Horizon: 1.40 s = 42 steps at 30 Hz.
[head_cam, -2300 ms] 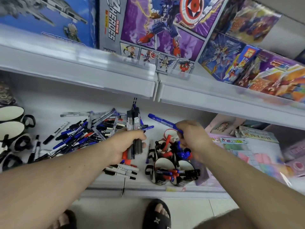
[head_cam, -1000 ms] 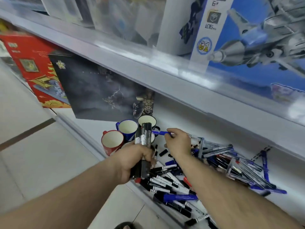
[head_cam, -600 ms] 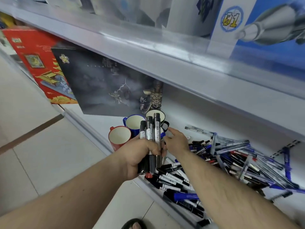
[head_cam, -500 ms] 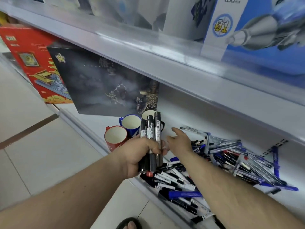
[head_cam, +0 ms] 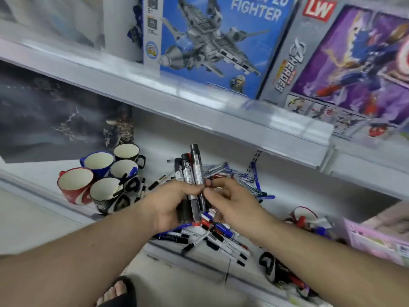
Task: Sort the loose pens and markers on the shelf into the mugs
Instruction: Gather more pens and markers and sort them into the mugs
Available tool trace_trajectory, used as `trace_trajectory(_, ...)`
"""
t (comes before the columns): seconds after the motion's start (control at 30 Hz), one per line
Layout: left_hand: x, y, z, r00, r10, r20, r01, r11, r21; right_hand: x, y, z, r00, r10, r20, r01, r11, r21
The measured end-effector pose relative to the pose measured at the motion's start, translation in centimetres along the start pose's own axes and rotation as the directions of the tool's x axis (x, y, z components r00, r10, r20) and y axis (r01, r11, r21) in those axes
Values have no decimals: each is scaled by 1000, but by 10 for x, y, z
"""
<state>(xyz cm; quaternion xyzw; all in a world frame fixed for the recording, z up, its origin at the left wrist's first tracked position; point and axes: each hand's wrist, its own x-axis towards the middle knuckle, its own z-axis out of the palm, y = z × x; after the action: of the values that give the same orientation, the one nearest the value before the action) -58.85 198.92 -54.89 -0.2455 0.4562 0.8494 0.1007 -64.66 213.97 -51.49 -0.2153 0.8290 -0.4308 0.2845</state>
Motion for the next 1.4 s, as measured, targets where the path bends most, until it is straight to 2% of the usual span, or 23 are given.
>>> trace_trajectory(0.1, -1, -17, 32, 999, 9, 32, -11, 999, 52, -19, 12, -17, 997, -16, -74, 8, 994, -107)
trace_trajectory(0.23, -3, -34, 57, 999, -28, 35, 25, 998, 66, -46, 31, -28, 996, -15, -89, 3, 992, -129)
trace_trajectory(0.4, -3, -40, 70, 998, -43, 38, 38, 992, 119, -61, 41, -26, 986, 125, -114, -107, 982, 158)
trace_trajectory(0.5, -4, -39, 70, 1000, -20, 22, 17, 992, 123, -62, 37, -24, 983, 153, -97, -124, 958, 257)
trace_trajectory(0.63, -11, -22, 54, 998, 50, -45, -40, 977, 207, -46, 34, -14, 980, 167, -105, -138, 961, 239)
trace_trajectory(0.8, -26, 15, 9, 983, 128, -132, -90, 961, 260, -26, 18, -1, 983, 130, -131, -69, 918, 390)
trace_trajectory(0.97, -46, 51, -52, 932, 272, -239, -158, 900, 406, -2, 1, 21, 982, 80, -172, 0, 907, 420)
trace_trajectory(1.03, -58, 65, -83, 888, 316, -333, -164, 895, 414, 11, -6, 36, 980, 21, -196, 54, 929, 367)
trace_trajectory(1.13, -77, 78, -127, 807, 328, -491, -199, 934, 297, 37, -15, 62, 958, -143, -248, 182, 973, 142)
trace_trajectory(1.27, -94, 88, -165, 698, 342, -629, -231, 939, 255, 72, -32, 101, 919, -307, -247, 292, 952, -96)
trace_trajectory(1.33, -99, 90, -174, 682, 338, -649, -259, 941, 218, 89, -44, 121, 912, -325, -249, 308, 946, -105)
trace_trajectory(1.4, -101, 90, -181, 696, 326, -640, -254, 945, 205, 106, -54, 141, 906, -336, -257, 325, 942, -83)
